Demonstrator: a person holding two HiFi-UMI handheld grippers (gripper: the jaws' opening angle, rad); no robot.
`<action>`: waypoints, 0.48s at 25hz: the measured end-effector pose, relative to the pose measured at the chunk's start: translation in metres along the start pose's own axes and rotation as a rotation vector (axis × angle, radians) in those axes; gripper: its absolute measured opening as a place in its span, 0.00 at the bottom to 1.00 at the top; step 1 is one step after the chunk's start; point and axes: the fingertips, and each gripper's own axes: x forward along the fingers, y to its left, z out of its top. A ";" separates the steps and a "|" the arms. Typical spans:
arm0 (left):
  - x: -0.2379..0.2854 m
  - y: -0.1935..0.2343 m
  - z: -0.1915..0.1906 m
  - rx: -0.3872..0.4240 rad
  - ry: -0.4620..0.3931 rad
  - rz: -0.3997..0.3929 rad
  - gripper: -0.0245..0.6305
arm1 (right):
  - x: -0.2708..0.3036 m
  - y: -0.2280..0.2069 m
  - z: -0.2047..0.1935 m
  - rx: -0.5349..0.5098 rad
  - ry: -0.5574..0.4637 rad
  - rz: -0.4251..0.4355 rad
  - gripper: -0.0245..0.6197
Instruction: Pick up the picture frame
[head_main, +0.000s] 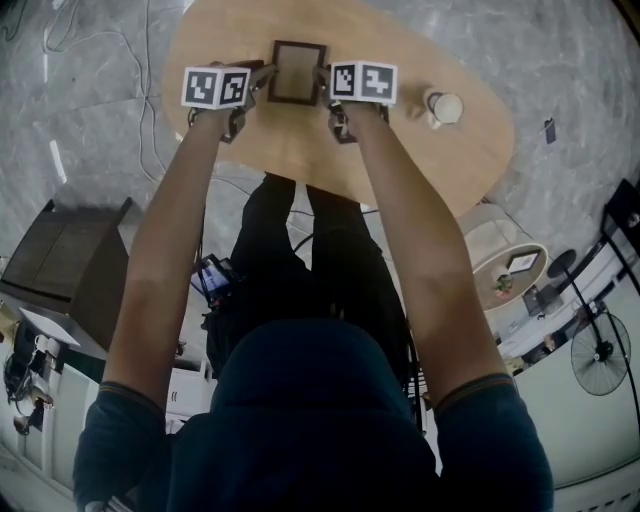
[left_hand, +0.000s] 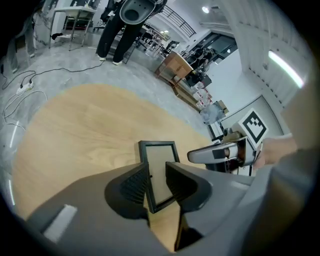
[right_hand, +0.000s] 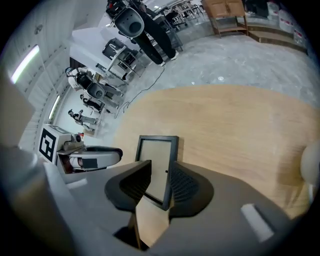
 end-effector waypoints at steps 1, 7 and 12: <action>0.004 0.002 -0.003 -0.001 0.008 0.006 0.20 | 0.004 -0.001 -0.002 0.001 0.009 -0.001 0.18; 0.022 0.011 -0.016 0.007 0.028 0.063 0.21 | 0.022 -0.010 -0.013 -0.010 0.053 -0.014 0.18; 0.034 0.011 -0.022 0.024 0.042 0.074 0.21 | 0.033 -0.013 -0.017 -0.037 0.078 -0.035 0.18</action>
